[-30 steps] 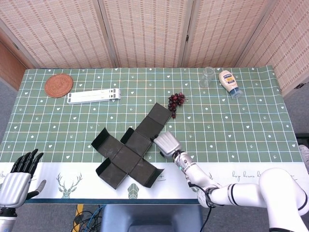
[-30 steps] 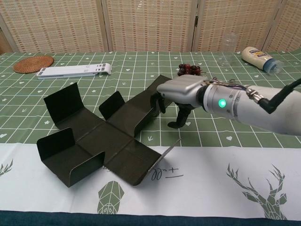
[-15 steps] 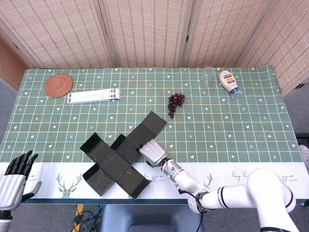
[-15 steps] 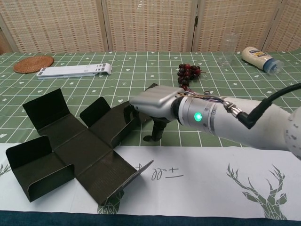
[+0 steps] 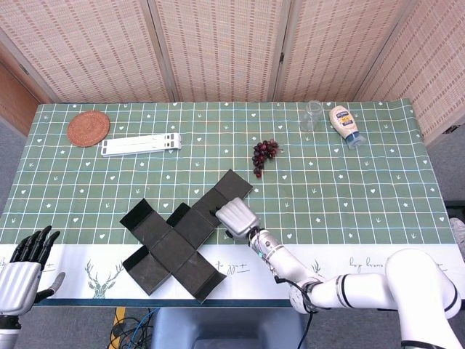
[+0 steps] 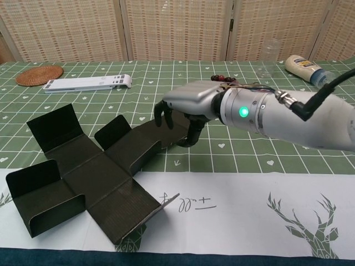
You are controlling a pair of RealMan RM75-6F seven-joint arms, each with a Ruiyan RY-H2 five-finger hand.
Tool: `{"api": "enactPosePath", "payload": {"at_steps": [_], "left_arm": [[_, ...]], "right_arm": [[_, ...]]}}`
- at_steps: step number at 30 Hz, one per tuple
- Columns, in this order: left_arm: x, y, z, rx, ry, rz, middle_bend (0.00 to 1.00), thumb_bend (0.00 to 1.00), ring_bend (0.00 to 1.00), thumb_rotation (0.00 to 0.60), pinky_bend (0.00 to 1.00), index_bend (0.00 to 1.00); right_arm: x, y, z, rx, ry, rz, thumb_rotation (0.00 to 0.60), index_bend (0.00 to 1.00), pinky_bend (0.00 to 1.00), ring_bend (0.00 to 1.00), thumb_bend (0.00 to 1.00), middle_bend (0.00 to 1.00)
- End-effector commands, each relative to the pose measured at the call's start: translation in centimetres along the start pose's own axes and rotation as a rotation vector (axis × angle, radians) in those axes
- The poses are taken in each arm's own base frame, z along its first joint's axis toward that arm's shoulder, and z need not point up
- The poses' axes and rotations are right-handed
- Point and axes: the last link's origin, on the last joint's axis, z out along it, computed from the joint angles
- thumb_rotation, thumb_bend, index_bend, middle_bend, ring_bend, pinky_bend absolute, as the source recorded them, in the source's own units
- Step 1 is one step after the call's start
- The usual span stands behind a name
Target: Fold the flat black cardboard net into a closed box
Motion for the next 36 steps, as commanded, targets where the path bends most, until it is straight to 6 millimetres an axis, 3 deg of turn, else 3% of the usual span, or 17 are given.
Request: {"api": "enactPosePath", "payload": {"at_steps": [1, 8, 13, 18, 27, 36], "left_arm": [[0.0, 0.0, -0.1, 0.002, 0.0, 0.001, 0.0, 0.3, 0.02, 0.6, 0.09, 0.05], [0.1, -0.1, -0.3, 0.009, 0.003, 0.0, 0.0, 0.3, 0.02, 0.6, 0.09, 0.05], [0.1, -0.3, -0.4, 0.014, 0.004, -0.001, 0.0, 0.3, 0.02, 0.6, 0.09, 0.05], [0.1, -0.5, -0.6, 0.019, 0.006, -0.004, 0.0, 0.3, 0.02, 0.6, 0.09, 0.05], [0.0, -0.7, -0.7, 0.02, 0.006, -0.01, 0.0, 0.3, 0.02, 0.6, 0.09, 0.05], [-0.1, -0.8, -0.7, 0.019, 0.006, -0.013, 0.0, 0.3, 0.02, 0.6, 0.09, 0.05]], "right_arm": [[-0.2, -1.2, 0.5, 0.038, 0.0, -0.013, 0.6, 0.26, 1.0, 0.91, 0.28, 0.35], [-0.8, -3.7, 1.5, 0.087, 0.039, -0.081, 0.6, 0.27, 1.0, 0.91, 0.23, 0.37], [-1.2, -4.4, 2.6, 0.053, 0.092, -0.077, 0.6, 0.49, 1.0, 0.92, 0.23, 0.57], [-1.5, -4.8, 3.4, 0.028, 0.111, -0.07, 0.6, 0.58, 1.0, 0.95, 0.26, 0.63], [-2.0, -3.7, 3.8, -0.03, 0.128, -0.079, 0.6, 0.67, 1.0, 0.98, 0.42, 0.69], [-2.1, -2.1, 2.3, 0.001, 0.071, -0.08, 0.6, 0.67, 1.0, 0.99, 0.43, 0.68]]}}
